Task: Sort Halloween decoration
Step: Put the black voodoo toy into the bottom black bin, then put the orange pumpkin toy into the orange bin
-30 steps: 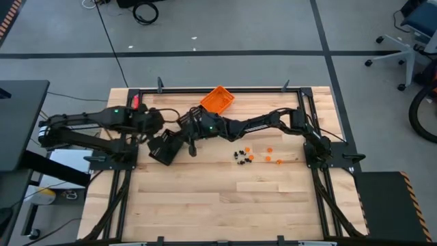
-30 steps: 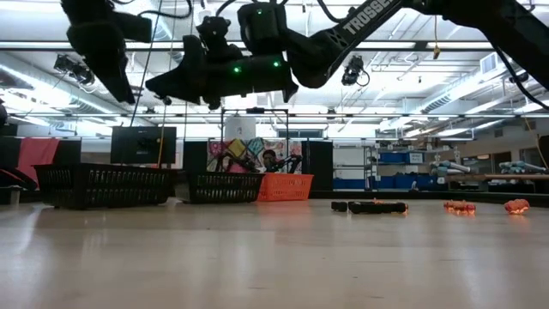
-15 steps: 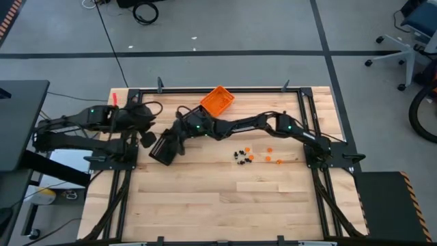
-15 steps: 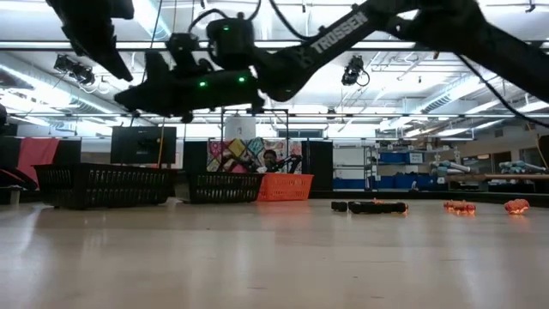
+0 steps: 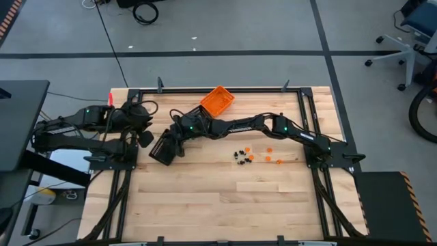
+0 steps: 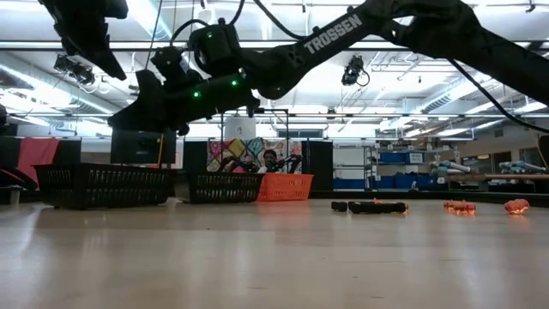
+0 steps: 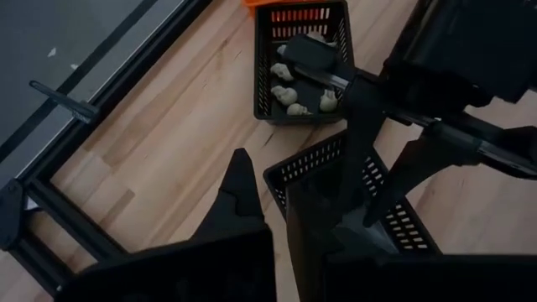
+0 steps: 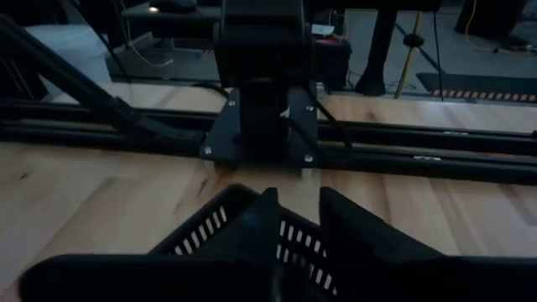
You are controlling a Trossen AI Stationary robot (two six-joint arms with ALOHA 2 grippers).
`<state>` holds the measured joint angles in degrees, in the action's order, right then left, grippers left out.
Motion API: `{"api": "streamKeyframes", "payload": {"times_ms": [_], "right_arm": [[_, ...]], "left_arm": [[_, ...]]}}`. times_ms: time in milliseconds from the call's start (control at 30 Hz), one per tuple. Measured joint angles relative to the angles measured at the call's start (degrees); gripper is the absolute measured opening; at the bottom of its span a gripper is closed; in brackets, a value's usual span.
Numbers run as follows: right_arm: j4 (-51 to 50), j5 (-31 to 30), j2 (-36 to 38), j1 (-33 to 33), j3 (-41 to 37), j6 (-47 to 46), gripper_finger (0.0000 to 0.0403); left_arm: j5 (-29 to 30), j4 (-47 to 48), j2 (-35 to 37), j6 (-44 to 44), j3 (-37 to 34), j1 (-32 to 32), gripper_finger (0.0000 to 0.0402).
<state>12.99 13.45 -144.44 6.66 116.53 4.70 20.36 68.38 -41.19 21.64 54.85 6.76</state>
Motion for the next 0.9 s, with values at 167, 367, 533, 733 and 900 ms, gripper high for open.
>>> {"api": "streamKeyframes", "payload": {"times_ms": [167,367,533,733,900], "right_arm": [[-0.3,0.0,0.0,0.0,0.0,0.3,0.0143],[-6.5,-0.1,2.7,0.0,-0.1,2.2,0.0164],[-22.1,-2.3,9.0,0.1,0.0,6.6,0.0154],[-40.8,-2.8,15.2,1.2,0.0,6.9,0.0146],[-57.1,-2.9,18.0,2.4,0.0,4.1,0.0146]], "left_arm": [[0.0,-0.1,0.0,-0.2,0.0,0.0,0.0000],[0.0,-0.7,0.0,-0.3,0.0,0.0,0.0000],[1.4,-2.8,0.0,-1.8,0.0,0.0,0.0000],[6.7,-7.6,0.0,-1.9,0.0,0.0,0.0000],[9.9,-11.1,-0.4,-1.9,0.0,0.0,0.0000]]}}
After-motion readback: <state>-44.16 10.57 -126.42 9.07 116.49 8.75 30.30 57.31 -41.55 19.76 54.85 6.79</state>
